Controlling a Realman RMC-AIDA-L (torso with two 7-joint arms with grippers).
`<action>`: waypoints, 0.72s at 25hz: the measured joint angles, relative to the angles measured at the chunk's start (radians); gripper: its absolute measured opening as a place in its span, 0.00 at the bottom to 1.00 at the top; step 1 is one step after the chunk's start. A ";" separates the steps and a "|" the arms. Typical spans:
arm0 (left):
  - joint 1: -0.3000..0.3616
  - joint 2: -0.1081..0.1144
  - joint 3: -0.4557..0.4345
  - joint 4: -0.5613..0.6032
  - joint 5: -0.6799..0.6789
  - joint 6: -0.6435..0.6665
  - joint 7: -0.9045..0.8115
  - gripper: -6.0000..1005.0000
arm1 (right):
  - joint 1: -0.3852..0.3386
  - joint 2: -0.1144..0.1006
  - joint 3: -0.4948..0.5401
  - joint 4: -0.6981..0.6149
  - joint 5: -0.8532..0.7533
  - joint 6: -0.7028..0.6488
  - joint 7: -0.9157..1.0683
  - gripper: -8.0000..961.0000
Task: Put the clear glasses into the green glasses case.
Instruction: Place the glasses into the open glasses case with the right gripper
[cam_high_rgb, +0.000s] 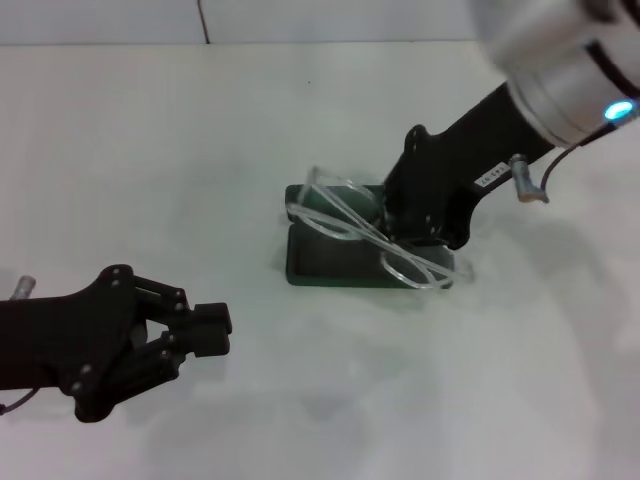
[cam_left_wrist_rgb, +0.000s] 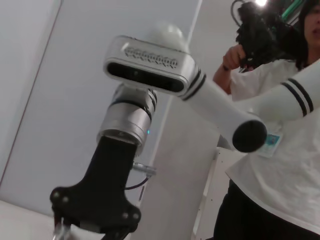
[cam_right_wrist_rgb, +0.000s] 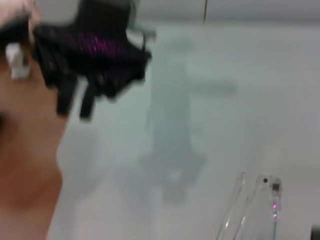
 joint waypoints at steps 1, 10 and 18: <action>0.000 0.000 0.000 0.000 0.000 0.000 0.003 0.11 | 0.036 0.005 -0.011 0.015 -0.046 -0.016 0.031 0.15; 0.020 0.010 0.002 0.021 0.032 0.000 0.011 0.11 | 0.333 0.019 -0.312 0.336 -0.224 0.137 0.189 0.15; 0.012 0.010 0.003 0.021 0.035 0.000 0.015 0.11 | 0.342 0.018 -0.401 0.345 -0.191 0.241 0.196 0.15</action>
